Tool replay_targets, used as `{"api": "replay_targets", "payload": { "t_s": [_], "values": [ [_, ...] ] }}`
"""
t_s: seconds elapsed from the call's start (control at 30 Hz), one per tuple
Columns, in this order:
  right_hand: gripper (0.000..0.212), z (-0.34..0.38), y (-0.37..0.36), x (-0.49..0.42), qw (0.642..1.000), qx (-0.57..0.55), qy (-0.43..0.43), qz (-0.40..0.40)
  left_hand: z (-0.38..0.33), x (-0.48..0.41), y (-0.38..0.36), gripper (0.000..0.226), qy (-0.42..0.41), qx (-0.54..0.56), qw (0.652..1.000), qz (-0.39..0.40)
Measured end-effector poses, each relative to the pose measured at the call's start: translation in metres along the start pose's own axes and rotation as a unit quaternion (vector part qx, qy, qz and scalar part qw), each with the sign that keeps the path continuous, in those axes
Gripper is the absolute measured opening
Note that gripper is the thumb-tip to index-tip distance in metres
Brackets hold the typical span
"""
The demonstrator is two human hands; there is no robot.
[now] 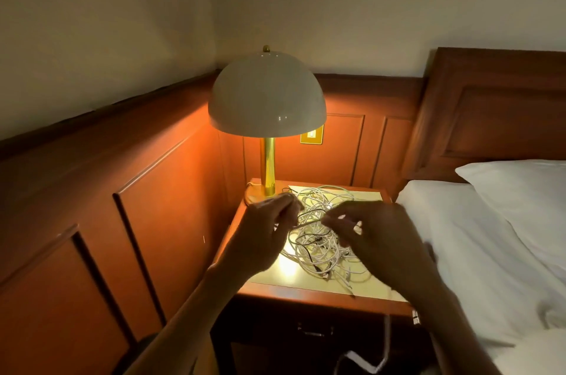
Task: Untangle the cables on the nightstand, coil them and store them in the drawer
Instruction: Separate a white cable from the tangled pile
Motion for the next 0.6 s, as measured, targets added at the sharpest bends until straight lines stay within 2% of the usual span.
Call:
{"api": "replay_targets", "payload": {
  "t_s": [0.03, 0.07, 0.1, 0.17, 0.2, 0.23, 0.27, 0.3, 0.33, 0.37, 0.4, 0.43, 0.47, 0.5, 0.53, 0.57, 0.6],
  "values": [
    [0.008, 0.000, 0.012, -0.005, 1.000, -0.014, 0.003, -0.026, 0.004, 0.005, -0.008, 0.025, 0.048, 0.107, 0.991, 0.060],
    [0.007, -0.003, 0.017, -0.009, 0.998, -0.050, -0.003, -0.041, 0.006, 0.009, -0.018, 0.027, 0.089, 0.237, 0.958, 0.134],
    [0.006, -0.006, 0.015, -0.012, 0.993, -0.106, -0.016, -0.043, 0.001, 0.015, -0.025, 0.028, 0.118, 0.368, 0.902, 0.195],
    [0.007, -0.013, -0.001, -0.014, 0.967, -0.249, -0.050, -0.030, -0.017, 0.022, -0.022, 0.029, 0.132, 0.546, 0.791, 0.243],
    [0.009, -0.016, -0.012, -0.014, 0.949, -0.307, -0.066, -0.024, -0.023, 0.021, -0.015, 0.029, 0.119, 0.612, 0.746, 0.234],
    [0.012, -0.017, -0.023, -0.012, 0.936, -0.344, -0.077, -0.018, -0.028, 0.018, -0.007, 0.028, 0.116, 0.691, 0.682, 0.210],
    [0.014, -0.016, -0.034, -0.010, 0.932, -0.354, -0.083, -0.011, -0.029, 0.012, 0.003, 0.027, 0.110, 0.754, 0.632, 0.144],
    [0.016, -0.013, -0.044, -0.006, 0.934, -0.347, -0.085, 0.000, -0.026, 0.007, 0.008, 0.027, 0.127, 0.822, 0.550, 0.072],
    [0.018, -0.009, -0.055, -0.003, 0.940, -0.331, -0.082, 0.017, -0.016, 0.003, 0.009, 0.028, 0.146, 0.857, 0.493, -0.012],
    [0.020, -0.004, -0.065, 0.001, 0.947, -0.310, -0.075, 0.037, -0.003, 0.000, 0.013, 0.027, 0.165, 0.843, 0.501, -0.108],
    [0.021, 0.001, -0.074, 0.005, 0.955, -0.283, -0.065, 0.055, 0.007, 0.000, 0.022, 0.023, 0.183, 0.764, 0.587, -0.197],
    [0.021, 0.004, -0.078, 0.009, 0.964, -0.251, -0.054, 0.068, 0.014, 0.002, 0.034, 0.019, 0.183, 0.647, 0.697, -0.248],
    [0.020, 0.007, -0.079, 0.010, 0.974, -0.211, -0.042, 0.077, 0.015, 0.001, 0.049, 0.018, 0.167, 0.480, 0.816, -0.275],
    [0.019, 0.007, -0.075, 0.009, 0.982, -0.166, -0.032, 0.080, 0.006, -0.001, 0.058, 0.019, 0.114, 0.280, 0.916, -0.265],
    [0.017, 0.006, -0.066, 0.006, 0.989, -0.123, -0.023, 0.076, -0.007, -0.002, 0.055, 0.018, 0.039, 0.083, 0.973, -0.213],
    [0.014, 0.004, -0.053, 0.001, 0.993, -0.092, -0.017, 0.067, -0.017, 0.001, 0.045, 0.016, -0.036, -0.066, 0.985, -0.156],
    [0.009, -0.001, -0.038, -0.006, 0.995, -0.080, -0.017, 0.059, -0.020, 0.006, 0.034, 0.014, -0.094, -0.142, 0.979, -0.111]
  ]
}}
Point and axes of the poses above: each hand's wrist, its own x-axis away from the middle knuckle, its own y-axis out of the back of the hand, z = x × y, the point moved 9 cm from there along -x, towards the middle knuckle, and after that the axes turned 4 degrees about z, right-handed, at the moved point
